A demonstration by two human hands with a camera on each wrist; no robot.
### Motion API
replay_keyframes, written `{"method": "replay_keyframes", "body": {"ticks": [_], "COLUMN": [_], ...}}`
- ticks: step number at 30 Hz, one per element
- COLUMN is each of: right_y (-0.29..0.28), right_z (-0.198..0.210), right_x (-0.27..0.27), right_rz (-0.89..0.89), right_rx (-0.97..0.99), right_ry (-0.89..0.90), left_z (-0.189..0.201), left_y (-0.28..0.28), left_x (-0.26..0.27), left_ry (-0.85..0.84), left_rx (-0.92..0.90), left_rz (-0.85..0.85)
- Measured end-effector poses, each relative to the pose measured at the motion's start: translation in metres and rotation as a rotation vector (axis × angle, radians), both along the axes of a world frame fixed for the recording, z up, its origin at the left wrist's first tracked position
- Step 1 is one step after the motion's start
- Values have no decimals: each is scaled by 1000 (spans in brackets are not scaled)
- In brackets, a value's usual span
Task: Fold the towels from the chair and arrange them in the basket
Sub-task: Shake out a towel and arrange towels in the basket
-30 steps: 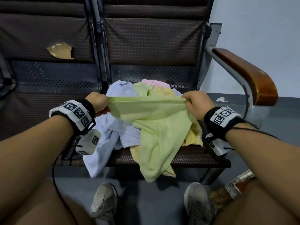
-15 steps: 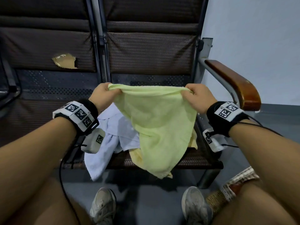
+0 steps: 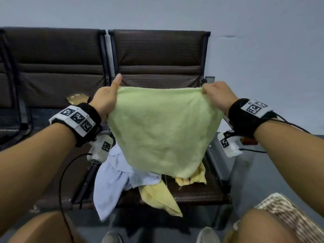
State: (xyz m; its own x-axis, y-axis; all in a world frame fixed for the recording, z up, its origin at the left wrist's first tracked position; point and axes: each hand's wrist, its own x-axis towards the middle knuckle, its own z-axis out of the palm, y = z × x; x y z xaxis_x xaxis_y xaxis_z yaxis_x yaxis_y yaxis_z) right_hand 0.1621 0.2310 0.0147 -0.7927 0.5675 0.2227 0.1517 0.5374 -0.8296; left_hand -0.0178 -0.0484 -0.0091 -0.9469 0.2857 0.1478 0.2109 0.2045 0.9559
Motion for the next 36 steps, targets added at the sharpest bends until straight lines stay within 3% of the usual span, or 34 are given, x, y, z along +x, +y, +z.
{"method": "replay_keyframes", "body": {"ticks": [3,6,14,17,21,25,29,33,34,36], "right_y": [1,3,-17,-37,-71,-91,-89,-85,-84,-81], "right_z": [9,10,12,11,6,4,0,0,1,2], "right_x": [7,12,4,-5,-14,-13,-8,-2,-1,-3], "right_rz": [37,52,-42,-21,102,217,246,369,414,485], "right_rx": [-34,-77,-197,-278,-470,-590,-493,-372,-361,-363], "right_ry": [-45,-86,-67,-84,-66,-36,-90,-147,-158,-172], "left_z": [7,10,7,10,3,-5,-5,-12,-13,-14], "left_y": [-1,-5,21,43,67,77,70,63,62,58], "left_x": [6,15,25,41,75,96,94,76,72,65], "left_ry": [-109,-108,-200,-132,38,176,-142,-99,-131,-264], "left_rx": [5,-75,216,224,177,-21,168,200,157,112], "left_rz": [-204,-335,-133,-91,-250,-344,-372,-90,-117,-371]}}
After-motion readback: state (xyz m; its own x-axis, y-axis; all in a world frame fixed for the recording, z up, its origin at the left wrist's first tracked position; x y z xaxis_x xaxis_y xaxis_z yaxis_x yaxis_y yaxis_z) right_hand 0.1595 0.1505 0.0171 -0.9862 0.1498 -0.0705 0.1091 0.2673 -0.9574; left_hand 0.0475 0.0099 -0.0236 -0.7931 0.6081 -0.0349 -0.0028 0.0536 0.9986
